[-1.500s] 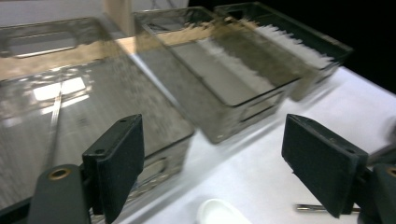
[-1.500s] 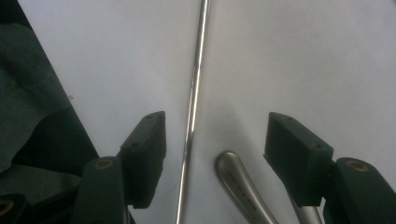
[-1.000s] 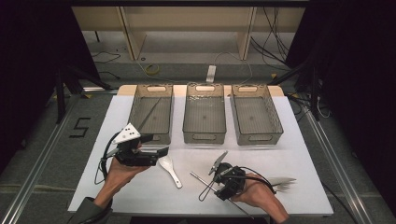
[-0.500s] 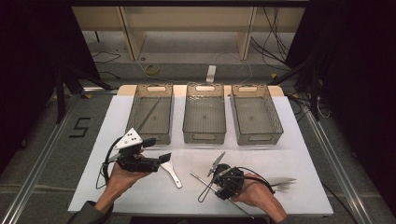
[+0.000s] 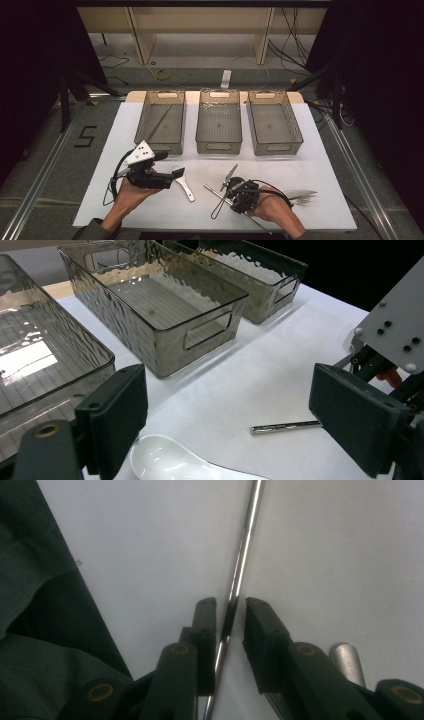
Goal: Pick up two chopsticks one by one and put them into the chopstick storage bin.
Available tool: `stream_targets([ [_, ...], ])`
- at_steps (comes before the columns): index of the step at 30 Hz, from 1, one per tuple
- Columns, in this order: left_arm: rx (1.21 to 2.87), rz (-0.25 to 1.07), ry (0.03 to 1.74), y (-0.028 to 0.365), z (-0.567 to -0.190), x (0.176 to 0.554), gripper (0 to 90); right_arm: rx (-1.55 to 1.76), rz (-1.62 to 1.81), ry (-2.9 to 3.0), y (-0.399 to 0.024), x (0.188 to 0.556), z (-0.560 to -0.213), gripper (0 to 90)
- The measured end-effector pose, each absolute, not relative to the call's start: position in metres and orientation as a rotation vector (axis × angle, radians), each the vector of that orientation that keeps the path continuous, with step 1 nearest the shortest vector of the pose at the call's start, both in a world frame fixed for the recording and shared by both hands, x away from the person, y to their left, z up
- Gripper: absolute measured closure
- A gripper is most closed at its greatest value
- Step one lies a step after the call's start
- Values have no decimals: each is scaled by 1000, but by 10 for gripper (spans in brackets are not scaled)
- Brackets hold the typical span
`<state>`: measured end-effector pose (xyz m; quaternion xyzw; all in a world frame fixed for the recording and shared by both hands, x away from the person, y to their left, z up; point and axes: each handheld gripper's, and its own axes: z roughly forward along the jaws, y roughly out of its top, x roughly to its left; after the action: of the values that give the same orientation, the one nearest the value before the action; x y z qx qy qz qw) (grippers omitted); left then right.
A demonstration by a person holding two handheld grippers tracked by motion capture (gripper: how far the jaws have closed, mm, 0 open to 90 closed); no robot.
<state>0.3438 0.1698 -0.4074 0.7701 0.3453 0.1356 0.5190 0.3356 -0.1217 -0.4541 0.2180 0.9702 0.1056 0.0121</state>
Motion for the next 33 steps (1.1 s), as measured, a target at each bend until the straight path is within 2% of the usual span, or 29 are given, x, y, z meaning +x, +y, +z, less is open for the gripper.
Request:
stream_targets([
  [19, 1850, 328, 819, 169, -408, 344, 153, 707, 257, 3041, -118, 339, -457, 854],
  [33, 1879, 323, 797, 166, -409, 344, 157, 613, 230, 3036, -120, 338, -450, 865],
])
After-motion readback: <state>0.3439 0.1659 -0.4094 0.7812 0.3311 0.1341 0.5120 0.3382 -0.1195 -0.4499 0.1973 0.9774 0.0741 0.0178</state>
